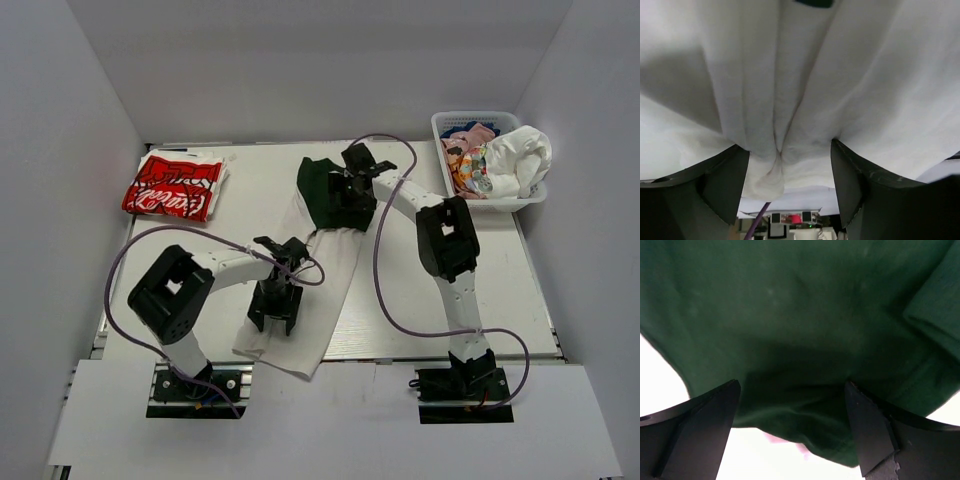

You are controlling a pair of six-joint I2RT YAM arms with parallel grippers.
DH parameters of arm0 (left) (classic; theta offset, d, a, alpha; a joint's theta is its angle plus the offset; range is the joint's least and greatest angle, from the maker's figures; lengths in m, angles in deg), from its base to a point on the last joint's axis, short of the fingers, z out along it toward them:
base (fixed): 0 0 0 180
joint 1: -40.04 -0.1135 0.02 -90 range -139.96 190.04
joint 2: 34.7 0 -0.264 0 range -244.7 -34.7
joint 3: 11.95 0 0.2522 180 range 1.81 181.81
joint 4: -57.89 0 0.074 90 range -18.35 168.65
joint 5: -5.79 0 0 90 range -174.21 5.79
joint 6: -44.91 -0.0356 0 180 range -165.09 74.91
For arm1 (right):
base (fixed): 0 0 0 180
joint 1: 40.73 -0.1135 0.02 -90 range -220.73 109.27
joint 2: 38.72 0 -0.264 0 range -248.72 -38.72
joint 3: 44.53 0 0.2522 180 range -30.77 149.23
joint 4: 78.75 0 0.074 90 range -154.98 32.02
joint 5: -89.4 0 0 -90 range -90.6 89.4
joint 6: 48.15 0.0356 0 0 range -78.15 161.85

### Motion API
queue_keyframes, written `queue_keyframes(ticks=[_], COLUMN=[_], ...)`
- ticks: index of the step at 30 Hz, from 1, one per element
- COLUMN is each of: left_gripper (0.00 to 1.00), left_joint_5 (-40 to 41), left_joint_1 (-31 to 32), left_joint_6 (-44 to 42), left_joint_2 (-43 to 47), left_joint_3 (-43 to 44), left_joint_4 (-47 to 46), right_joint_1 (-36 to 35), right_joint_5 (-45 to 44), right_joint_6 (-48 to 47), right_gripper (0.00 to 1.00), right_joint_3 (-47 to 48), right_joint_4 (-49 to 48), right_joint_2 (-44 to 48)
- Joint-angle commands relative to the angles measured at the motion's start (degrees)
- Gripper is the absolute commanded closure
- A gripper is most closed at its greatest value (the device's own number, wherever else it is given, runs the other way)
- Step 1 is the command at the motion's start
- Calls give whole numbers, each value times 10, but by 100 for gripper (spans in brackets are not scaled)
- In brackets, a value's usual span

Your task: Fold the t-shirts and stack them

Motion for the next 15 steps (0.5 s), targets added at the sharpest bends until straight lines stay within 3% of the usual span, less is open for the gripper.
queue_keyframes(ticks=[1, 4, 8, 15], left_gripper=[25, 25, 25, 23], left_joint_5=[-71, -97, -119, -116], left_joint_1=[31, 44, 56, 61], left_joint_6=[-1, -1, -1, 34], left_joint_2=[-52, -94, -157, -230], left_joint_3=[4, 39, 109, 219], left_joint_4=[-133, -154, -170, -184], right_joint_1=[6, 9, 29, 89], right_joint_5=[-19, -41, -51, 20], right_joint_6=[18, 28, 53, 108], right_gripper=[10, 10, 10, 10], right_joint_3=[36, 78, 209, 256], right_joint_4=[20, 37, 73, -33], right_joint_2=[-17, -59, -140, -230])
